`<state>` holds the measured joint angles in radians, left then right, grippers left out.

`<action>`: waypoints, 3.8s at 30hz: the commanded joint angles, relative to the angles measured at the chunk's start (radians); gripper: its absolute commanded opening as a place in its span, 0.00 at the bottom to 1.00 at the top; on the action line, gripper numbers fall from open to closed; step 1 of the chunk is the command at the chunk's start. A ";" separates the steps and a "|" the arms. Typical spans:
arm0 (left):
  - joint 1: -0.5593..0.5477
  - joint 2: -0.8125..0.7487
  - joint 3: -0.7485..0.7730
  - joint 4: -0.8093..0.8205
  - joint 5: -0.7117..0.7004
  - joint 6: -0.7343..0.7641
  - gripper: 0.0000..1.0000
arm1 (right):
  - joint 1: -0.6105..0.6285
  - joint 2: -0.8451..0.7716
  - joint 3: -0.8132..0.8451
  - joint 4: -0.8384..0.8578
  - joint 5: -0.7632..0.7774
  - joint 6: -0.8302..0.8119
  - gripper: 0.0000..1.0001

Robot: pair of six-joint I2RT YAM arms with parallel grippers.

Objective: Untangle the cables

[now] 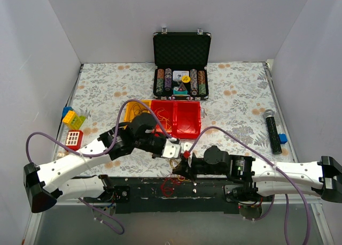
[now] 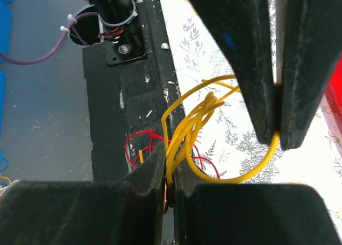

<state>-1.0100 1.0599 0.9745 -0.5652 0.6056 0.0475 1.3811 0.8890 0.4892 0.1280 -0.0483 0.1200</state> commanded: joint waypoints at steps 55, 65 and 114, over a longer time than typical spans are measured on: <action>0.024 0.100 0.711 -0.007 -0.021 -0.236 0.00 | -0.022 -0.051 -0.167 0.366 0.682 0.088 0.33; 0.050 0.115 0.855 0.083 -0.145 -0.150 0.00 | -0.022 -0.059 -0.250 0.276 0.622 0.265 0.01; 0.341 0.339 -0.083 0.627 -0.693 -0.216 0.64 | -0.016 -0.374 0.160 -0.183 0.712 0.061 0.01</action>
<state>-0.6914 1.4368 0.8345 0.1116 -0.1452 -0.1181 1.3617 0.5110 0.6064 -0.1043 0.6533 0.2016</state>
